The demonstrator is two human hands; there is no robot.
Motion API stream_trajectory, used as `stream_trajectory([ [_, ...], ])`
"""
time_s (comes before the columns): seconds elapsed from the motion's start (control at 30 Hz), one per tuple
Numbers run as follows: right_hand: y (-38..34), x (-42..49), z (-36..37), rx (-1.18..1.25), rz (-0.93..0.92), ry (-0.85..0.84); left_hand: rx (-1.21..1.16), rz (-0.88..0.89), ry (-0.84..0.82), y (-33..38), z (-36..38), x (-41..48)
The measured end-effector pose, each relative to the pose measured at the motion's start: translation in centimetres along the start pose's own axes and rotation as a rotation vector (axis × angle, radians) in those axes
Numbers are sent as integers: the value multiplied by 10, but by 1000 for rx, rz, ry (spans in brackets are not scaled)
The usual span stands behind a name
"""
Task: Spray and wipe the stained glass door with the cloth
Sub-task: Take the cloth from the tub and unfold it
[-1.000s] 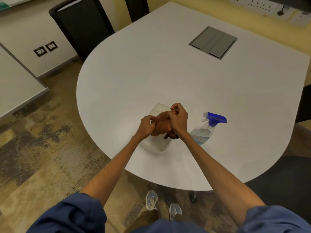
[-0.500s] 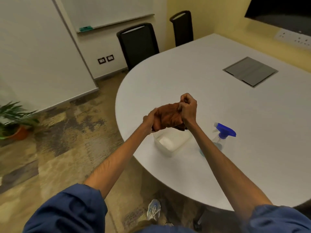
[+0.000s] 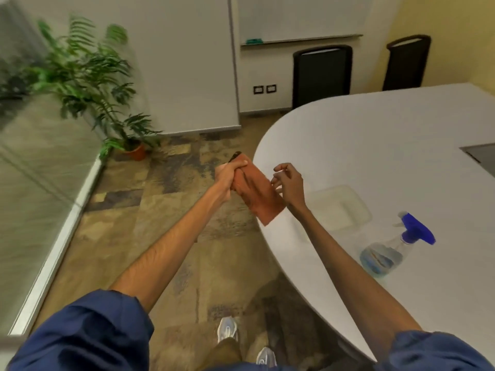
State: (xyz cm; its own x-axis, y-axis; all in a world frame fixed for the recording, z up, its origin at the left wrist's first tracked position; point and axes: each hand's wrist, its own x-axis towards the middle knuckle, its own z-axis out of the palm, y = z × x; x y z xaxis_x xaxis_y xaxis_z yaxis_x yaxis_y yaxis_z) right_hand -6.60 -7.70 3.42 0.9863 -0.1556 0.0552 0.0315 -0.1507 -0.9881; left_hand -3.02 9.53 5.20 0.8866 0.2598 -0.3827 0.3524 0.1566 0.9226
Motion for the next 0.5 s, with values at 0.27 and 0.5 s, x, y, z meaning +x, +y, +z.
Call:
stream_trajectory([
  [0.27,-30,-22,84,-240,-179,-318,182,98,-45,19,-86,-41],
  [0.5,-63,-47,153,-728,-651,-453,844,317,-11,46,-193,-87],
])
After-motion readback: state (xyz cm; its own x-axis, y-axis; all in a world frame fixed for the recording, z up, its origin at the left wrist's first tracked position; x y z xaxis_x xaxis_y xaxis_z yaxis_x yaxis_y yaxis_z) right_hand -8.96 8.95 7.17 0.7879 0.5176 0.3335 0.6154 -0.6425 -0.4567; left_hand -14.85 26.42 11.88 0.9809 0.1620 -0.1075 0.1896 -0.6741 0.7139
